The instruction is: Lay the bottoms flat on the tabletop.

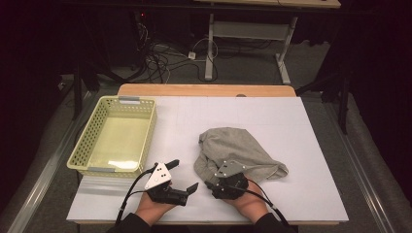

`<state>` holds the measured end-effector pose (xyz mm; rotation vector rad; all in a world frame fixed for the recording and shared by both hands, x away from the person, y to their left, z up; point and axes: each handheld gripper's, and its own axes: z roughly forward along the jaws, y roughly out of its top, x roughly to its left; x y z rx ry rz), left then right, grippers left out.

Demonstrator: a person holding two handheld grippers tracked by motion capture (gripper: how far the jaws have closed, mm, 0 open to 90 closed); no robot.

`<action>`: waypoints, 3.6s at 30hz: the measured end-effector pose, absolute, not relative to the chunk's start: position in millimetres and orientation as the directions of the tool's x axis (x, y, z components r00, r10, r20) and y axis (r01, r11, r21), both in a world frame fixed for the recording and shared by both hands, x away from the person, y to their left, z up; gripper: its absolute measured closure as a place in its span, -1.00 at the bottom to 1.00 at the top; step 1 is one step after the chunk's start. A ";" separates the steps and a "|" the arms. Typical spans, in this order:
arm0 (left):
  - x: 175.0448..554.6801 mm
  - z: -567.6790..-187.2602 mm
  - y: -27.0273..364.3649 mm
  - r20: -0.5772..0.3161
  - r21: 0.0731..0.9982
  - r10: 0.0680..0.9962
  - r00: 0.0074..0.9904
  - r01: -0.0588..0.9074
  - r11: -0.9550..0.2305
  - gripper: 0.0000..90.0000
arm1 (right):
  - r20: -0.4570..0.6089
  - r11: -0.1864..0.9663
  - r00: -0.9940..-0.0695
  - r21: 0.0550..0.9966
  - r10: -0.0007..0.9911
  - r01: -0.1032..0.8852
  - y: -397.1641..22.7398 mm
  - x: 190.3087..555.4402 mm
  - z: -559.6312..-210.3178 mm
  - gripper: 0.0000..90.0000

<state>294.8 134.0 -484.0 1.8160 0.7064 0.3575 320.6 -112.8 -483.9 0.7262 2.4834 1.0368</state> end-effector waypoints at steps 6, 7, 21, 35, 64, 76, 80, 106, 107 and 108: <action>294.9 -484.0 133.1 -0.094 0.928 0.637 0.765 0.298 -0.222 -1.00 | -0.114 0.588 -0.799 0.739 0.591 0.330 -115.9 319.9 -483.5 0.34; 294.6 -484.0 132.9 -0.091 0.929 0.637 0.765 0.296 -0.222 -1.00 | -0.113 0.587 -0.798 0.740 0.592 0.330 -116.0 319.7 -483.5 0.42; 293.8 -483.7 130.9 -0.069 0.927 0.629 0.774 0.282 -0.246 -1.00 | -0.071 0.443 -0.815 0.864 0.575 0.238 -137.9 310.2 -458.4 0.74; 293.8 -483.7 131.4 -0.071 0.928 0.624 0.778 0.280 -0.244 -1.00 | -0.124 0.228 -0.700 0.972 0.703 0.057 -189.7 300.5 -400.5 0.73; 293.5 -483.7 131.1 -0.066 0.929 0.621 0.781 0.276 -0.248 -1.00 | -0.047 0.149 -0.383 0.959 0.922 0.241 -285.4 331.6 -417.9 -0.28; 293.5 -483.7 131.2 -0.067 0.929 0.617 0.784 0.274 -0.248 -1.00 | -0.046 0.238 -0.507 0.917 0.861 0.320 -263.8 321.7 -438.4 -0.04; 293.3 -483.7 131.1 -0.066 0.930 0.616 0.785 0.272 -0.247 -1.00 | -0.039 0.252 -0.515 0.901 0.856 0.352 -268.0 316.5 -448.1 -0.09; 292.8 -483.7 130.0 -0.055 0.928 0.621 0.782 0.269 -0.256 -1.00 | -0.135 0.397 -0.454 0.731 0.881 0.554 -253.8 350.4 -479.0 -0.34; 292.7 -483.8 130.0 -0.055 0.929 0.621 0.782 0.269 -0.256 -1.00 | -0.133 0.392 -0.449 0.733 0.884 0.556 -254.8 350.9 -478.8 -0.22; 292.7 -483.8 129.9 -0.055 0.929 0.621 0.782 0.268 -0.256 -1.00 | -0.140 0.395 -0.445 0.733 0.885 0.554 -256.1 351.6 -478.7 -0.15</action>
